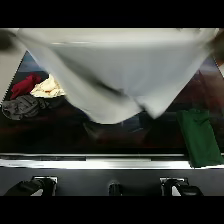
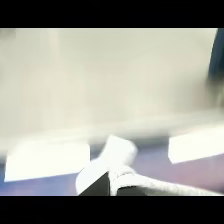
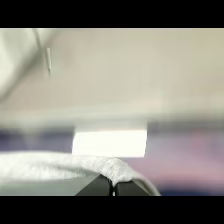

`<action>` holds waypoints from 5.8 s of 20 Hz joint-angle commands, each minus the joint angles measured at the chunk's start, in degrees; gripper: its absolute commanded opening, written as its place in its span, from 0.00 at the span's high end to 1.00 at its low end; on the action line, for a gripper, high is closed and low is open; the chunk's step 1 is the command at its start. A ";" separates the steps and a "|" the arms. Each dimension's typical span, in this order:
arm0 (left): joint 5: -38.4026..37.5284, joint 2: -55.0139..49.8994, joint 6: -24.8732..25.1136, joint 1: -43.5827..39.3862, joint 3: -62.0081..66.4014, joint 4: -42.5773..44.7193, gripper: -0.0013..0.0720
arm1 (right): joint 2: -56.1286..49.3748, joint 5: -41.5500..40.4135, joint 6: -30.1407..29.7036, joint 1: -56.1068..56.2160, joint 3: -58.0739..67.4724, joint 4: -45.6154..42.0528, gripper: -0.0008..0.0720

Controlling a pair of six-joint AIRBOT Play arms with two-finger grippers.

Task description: Fold the shirts.

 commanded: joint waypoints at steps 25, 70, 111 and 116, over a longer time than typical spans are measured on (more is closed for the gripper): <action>4.63 -38.71 2.10 4.85 -4.59 3.48 0.93 | -56.13 22.23 17.66 -0.02 7.63 4.98 0.93; -4.17 -17.84 17.14 12.63 -66.88 -41.92 0.93 | -38.69 15.63 12.83 1.40 -43.32 0.81 0.93; -0.22 -41.22 -0.13 12.66 -16.46 -13.14 0.94 | -58.62 6.86 18.93 1.38 4.76 -20.94 0.93; 1.01 -49.07 -1.25 15.58 -3.96 -16.13 0.94 | -58.66 -9.92 24.85 1.36 4.90 -20.96 0.93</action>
